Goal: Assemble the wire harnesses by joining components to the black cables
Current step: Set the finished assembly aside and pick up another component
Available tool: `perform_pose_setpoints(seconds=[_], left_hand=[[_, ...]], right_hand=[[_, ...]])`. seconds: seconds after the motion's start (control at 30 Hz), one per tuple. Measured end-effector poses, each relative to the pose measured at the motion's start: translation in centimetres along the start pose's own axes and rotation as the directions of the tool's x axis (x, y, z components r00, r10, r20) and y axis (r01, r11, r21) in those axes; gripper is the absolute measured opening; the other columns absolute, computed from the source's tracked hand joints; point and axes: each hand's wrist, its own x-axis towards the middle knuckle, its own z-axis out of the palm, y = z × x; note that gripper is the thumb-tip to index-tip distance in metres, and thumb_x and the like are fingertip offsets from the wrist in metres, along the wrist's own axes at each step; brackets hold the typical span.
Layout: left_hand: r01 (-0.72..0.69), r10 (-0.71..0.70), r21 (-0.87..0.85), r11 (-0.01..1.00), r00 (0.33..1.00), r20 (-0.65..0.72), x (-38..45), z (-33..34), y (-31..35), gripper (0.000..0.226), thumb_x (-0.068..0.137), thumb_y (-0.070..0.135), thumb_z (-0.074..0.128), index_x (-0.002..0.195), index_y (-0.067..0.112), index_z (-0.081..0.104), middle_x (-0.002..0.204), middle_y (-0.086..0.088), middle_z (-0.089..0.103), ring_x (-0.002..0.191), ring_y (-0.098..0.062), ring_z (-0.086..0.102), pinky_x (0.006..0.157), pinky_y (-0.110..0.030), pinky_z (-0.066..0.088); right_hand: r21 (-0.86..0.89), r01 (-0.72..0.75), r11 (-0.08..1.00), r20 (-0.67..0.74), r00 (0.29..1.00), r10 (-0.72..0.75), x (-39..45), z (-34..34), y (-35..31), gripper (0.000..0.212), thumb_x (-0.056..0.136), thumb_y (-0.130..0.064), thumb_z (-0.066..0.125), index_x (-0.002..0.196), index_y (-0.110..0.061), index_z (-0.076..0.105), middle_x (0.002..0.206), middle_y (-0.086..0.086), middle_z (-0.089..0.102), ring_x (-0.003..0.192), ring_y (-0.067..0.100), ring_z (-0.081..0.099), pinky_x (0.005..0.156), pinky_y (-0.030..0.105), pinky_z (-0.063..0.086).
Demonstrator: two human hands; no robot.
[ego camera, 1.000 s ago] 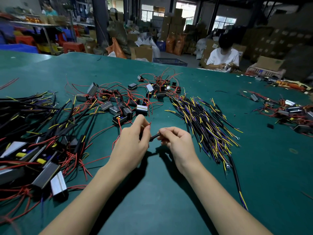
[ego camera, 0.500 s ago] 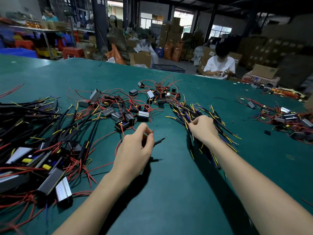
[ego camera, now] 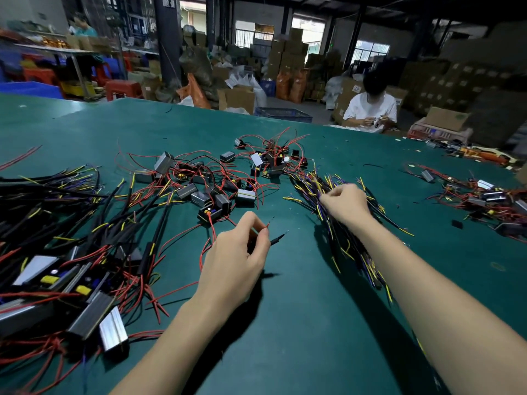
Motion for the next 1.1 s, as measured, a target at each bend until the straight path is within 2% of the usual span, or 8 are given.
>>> perform_pose_setpoints(seconds=[0.1, 0.2, 0.27, 0.37, 0.53, 0.8, 0.97, 1.1], left_hand=[[0.006, -0.006, -0.013, 1.000, 1.000, 0.011, -0.1, -0.1, 0.1, 0.016, 0.095, 0.035, 0.049, 0.082, 0.025, 0.047, 0.061, -0.002, 0.062, 0.064, -0.026, 0.058, 0.067, -0.045, 0.050], [0.006, -0.005, -0.040, 0.999, 1.000, 0.025, 0.0, -0.1, 0.2, 0.015, 0.095, 0.030, 0.052, 0.083, 0.022, 0.052, 0.064, -0.002, 0.064, 0.064, -0.025, 0.058, 0.066, -0.043, 0.050], [0.000, 0.000, -0.052, 0.999, 1.000, 0.006, 0.1, -0.1, 0.1, 0.013, 0.095, 0.024, 0.055, 0.083, 0.019, 0.057, 0.068, 0.003, 0.066, 0.063, -0.014, 0.057, 0.063, -0.030, 0.048], [0.027, -0.030, -0.075, 0.997, 0.999, -0.041, 0.3, -0.2, 0.1, 0.009, 0.093, 0.016, 0.058, 0.085, 0.015, 0.061, 0.074, 0.006, 0.066, 0.069, -0.003, 0.057, 0.061, -0.013, 0.040], [0.145, -0.155, -0.220, 0.965, 0.988, -0.029, 0.5, -0.3, 0.3, 0.012, 0.094, 0.016, 0.056, 0.089, 0.015, 0.066, 0.074, -0.004, 0.065, 0.066, -0.013, 0.053, 0.064, -0.026, 0.041], [0.153, -0.145, -0.302, 0.941, 0.988, 0.048, 0.6, -0.5, 0.1, 0.027, 0.096, 0.030, 0.051, 0.084, 0.017, 0.071, 0.066, 0.001, 0.049, 0.062, -0.017, 0.041, 0.061, -0.030, 0.032], [0.122, -0.116, -0.241, 0.963, 0.992, 0.039, 0.6, -0.4, 0.1, 0.019, 0.093, 0.021, 0.059, 0.078, 0.012, 0.066, 0.056, 0.005, 0.042, 0.054, -0.012, 0.033, 0.053, -0.028, 0.027], [0.147, -0.146, -0.259, 0.955, 0.989, 0.022, 0.7, -0.5, -0.1, 0.019, 0.094, 0.021, 0.058, 0.077, 0.015, 0.067, 0.057, 0.004, 0.044, 0.057, -0.013, 0.036, 0.055, -0.029, 0.028]], right_hand=[[0.559, -0.041, 0.828, 0.134, 0.990, -0.041, -2.0, -2.0, -0.8, 0.015, 0.088, -0.009, 0.057, 0.073, -0.009, 0.060, 0.065, 0.006, 0.064, 0.050, 0.015, 0.045, 0.045, 0.021, 0.035], [0.768, -0.132, 0.626, 0.264, 0.956, -0.123, -5.0, -3.4, -1.3, 0.008, 0.092, -0.011, 0.057, 0.085, -0.009, 0.058, 0.066, 0.001, 0.068, 0.048, 0.008, 0.046, 0.043, 0.015, 0.036], [0.865, -0.189, 0.464, 0.298, 0.938, -0.174, -6.7, -3.9, -1.2, 0.010, 0.095, -0.011, 0.053, 0.087, -0.008, 0.058, 0.069, 0.004, 0.069, 0.049, 0.008, 0.051, 0.043, 0.014, 0.040], [0.935, -0.256, 0.247, 0.301, 0.939, -0.165, -8.6, -3.8, -0.8, 0.018, 0.098, -0.009, 0.044, 0.084, -0.007, 0.055, 0.071, 0.008, 0.071, 0.052, 0.010, 0.058, 0.047, 0.015, 0.046], [0.933, -0.356, 0.042, 0.357, 0.934, -0.025, -9.5, -1.9, 0.7, 0.025, 0.099, -0.005, 0.036, 0.081, 0.000, 0.053, 0.067, 0.012, 0.070, 0.051, 0.012, 0.060, 0.046, 0.015, 0.048], [0.888, -0.431, -0.158, 0.449, 0.888, 0.096, -9.2, -0.2, 2.4, 0.026, 0.101, -0.001, 0.031, 0.086, 0.009, 0.050, 0.069, 0.022, 0.065, 0.065, 0.021, 0.057, 0.046, 0.017, 0.050], [0.899, -0.429, -0.092, 0.438, 0.890, 0.126, -9.2, -0.1, 2.6, 0.024, 0.101, -0.005, 0.036, 0.083, 0.005, 0.049, 0.066, 0.021, 0.066, 0.053, 0.020, 0.064, 0.045, 0.018, 0.051], [0.763, -0.358, 0.539, 0.322, 0.933, 0.163, -9.7, -0.1, 2.8, 0.035, 0.099, -0.032, 0.047, 0.076, -0.007, 0.052, 0.055, 0.007, 0.067, 0.040, 0.011, 0.058, 0.036, 0.015, 0.038]])
